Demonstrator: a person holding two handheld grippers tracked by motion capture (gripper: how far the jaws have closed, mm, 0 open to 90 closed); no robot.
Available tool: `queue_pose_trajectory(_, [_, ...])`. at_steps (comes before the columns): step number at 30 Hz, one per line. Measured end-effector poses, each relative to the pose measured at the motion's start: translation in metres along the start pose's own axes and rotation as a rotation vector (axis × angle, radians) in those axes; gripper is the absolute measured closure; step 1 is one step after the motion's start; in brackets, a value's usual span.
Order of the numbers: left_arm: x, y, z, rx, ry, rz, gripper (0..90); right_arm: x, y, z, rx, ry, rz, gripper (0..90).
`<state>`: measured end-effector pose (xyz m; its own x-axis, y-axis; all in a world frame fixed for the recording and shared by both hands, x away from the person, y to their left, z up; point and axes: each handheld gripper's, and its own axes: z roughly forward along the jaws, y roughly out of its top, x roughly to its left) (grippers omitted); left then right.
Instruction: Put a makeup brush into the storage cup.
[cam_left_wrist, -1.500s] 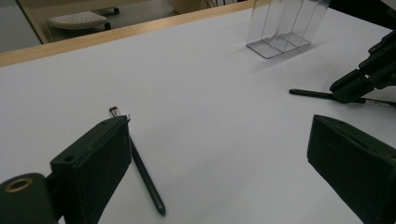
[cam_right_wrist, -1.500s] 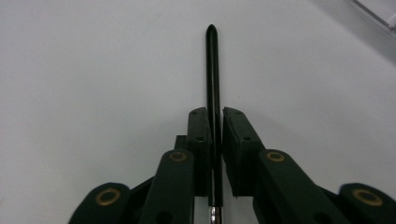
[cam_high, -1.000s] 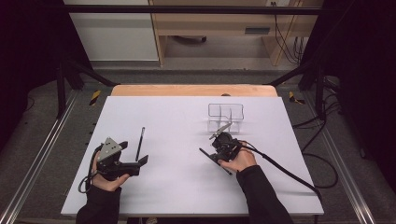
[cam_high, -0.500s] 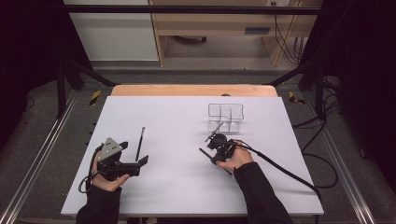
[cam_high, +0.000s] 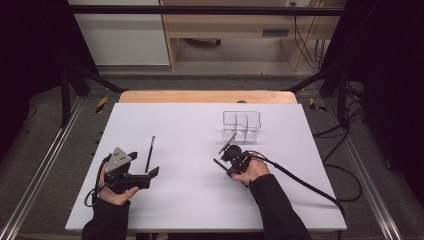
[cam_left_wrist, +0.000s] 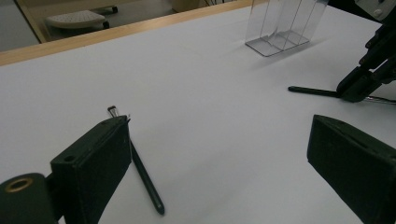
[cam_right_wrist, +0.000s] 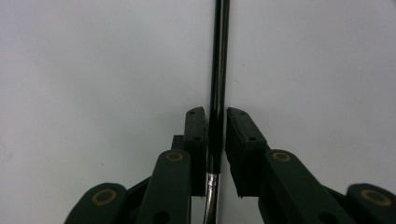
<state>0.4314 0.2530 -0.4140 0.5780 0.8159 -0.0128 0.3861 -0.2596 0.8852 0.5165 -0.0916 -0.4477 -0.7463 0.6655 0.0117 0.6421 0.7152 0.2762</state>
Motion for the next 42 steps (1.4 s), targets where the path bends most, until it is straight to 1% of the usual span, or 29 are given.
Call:
queue_pose_trajectory(1, [0.000,0.000,0.000,0.000,0.000,0.002,5.4,-0.001,0.000,0.001,-0.002,0.002,0.001,81.0])
queue_pose_trajectory(2, [0.000,0.000,0.000,0.000,0.000,0.002,5.4,-0.001,0.000,0.000,0.003,0.004,0.018,81.9])
queue_pose_trajectory(3, [0.000,0.000,0.000,-0.001,-0.001,0.002,5.4,-0.001,0.000,0.000,0.002,0.004,0.015,82.9])
queue_pose_trajectory(4, [0.000,0.000,0.000,-0.001,-0.001,0.002,5.5,-0.002,-0.001,0.001,-0.003,-0.004,-0.009,83.9])
queue_pose_trajectory(5, [0.000,0.000,0.000,-0.001,-0.001,0.002,5.4,-0.002,-0.001,0.001,-0.004,-0.005,-0.009,84.1])
queue_pose_trajectory(6, [-0.001,0.000,0.000,0.000,-0.002,0.001,5.4,0.000,0.000,0.000,0.003,-0.002,0.013,84.2])
queue_pose_trajectory(8, [-0.001,0.000,0.000,0.001,-0.002,0.001,5.4,0.000,0.000,0.000,0.002,-0.004,0.011,84.3])
queue_pose_trajectory(9, [-0.001,0.000,0.000,0.000,-0.002,0.000,5.4,0.000,-0.001,0.000,-0.003,-0.008,-0.004,84.4])
queue_pose_trajectory(11, [-0.001,0.000,0.001,0.001,-0.003,0.001,5.5,0.000,0.000,0.000,-0.001,-0.008,0.005,84.4])
queue_pose_trajectory(13, [-0.001,0.000,0.001,0.004,-0.003,0.002,5.4,0.001,-0.001,-0.001,-0.003,-0.013,0.001,84.4])
queue_pose_trajectory(14, [-0.001,0.000,0.001,0.004,-0.004,0.002,5.5,0.001,-0.001,-0.001,-0.011,-0.022,-0.014,84.4])
queue_pose_trajectory(15, [-0.001,0.000,0.001,0.004,-0.004,0.002,5.5,0.001,-0.001,-0.003,-0.017,-0.026,-0.006,84.4])
queue_pose_trajectory(20, [-0.002,0.000,0.001,0.006,-0.006,0.007,5.5,0.002,-0.003,-0.018,-0.061,-0.021,-0.019,84.4])
queue_pose_trajectory(21, [-0.002,0.000,0.001,0.006,-0.006,0.007,5.5,0.002,-0.003,-0.018,-0.061,-0.021,-0.019,84.4])
queue_pose_trajectory(23, [-0.003,0.001,0.002,0.007,-0.008,0.011,5.5,0.002,-0.003,-0.026,-0.079,-0.015,-0.013,84.4])
queue_pose_trajectory(24, [-0.003,0.001,0.002,0.009,-0.012,0.012,5.5,0.001,-0.004,-0.030,-0.093,-0.012,-0.021,84.4])
queue_pose_trajectory(25, [-0.005,0.001,0.003,0.011,-0.016,0.018,5.5,0.002,-0.004,-0.038,-0.113,0.002,-0.020,84.3])
queue_pose_trajectory(26, [-0.005,0.001,0.003,0.011,-0.016,0.018,5.5,0.002,-0.004,-0.038,-0.113,0.002,-0.020,84.3])
queue_pose_trajectory(30, [-0.007,0.003,0.003,0.014,-0.022,0.039,5.4,0.005,-0.003,-0.055,-0.161,0.019,-0.052,84.4])
queue_pose_trajectory(32, [-0.008,0.004,0.002,0.013,-0.023,0.041,5.5,0.007,-0.002,-0.061,-0.178,0.025,-0.063,84.4])
queue_pose_trajectory(34, [-0.009,0.005,0.002,0.008,-0.027,0.047,5.5,0.008,-0.001,-0.064,-0.188,0.032,-0.065,84.4])
queue_pose_trajectory(35, [-0.009,0.006,0.002,0.008,-0.028,0.054,5.5,0.009,0.000,-0.069,-0.205,0.037,-0.073,84.3])
queue_pose_trajectory(36, [-0.010,0.006,0.002,0.008,-0.030,0.056,5.5,0.009,0.000,-0.069,-0.205,0.037,-0.073,84.3])
queue_pose_trajectory(37, [-0.011,0.008,0.003,0.008,-0.032,0.066,5.5,0.010,0.001,-0.074,-0.225,0.046,-0.078,84.4])
queue_pose_trajectory(38, [-0.011,0.009,0.003,0.010,-0.032,0.073,5.4,0.010,0.001,-0.077,-0.232,0.050,-0.080,84.4])
queue_pose_trajectory(39, [-0.011,0.009,0.003,0.010,-0.032,0.073,5.4,0.010,0.001,-0.077,-0.232,0.050,-0.080,84.4])
queue_pose_trajectory(40, [-0.011,0.011,0.003,0.011,-0.033,0.083,5.5,0.011,0.002,-0.080,-0.237,0.059,-0.083,84.3])
queue_pose_trajectory(42, [-0.011,0.012,0.003,0.008,-0.033,0.086,5.5,0.012,0.002,-0.082,-0.243,0.055,-0.089,84.4])
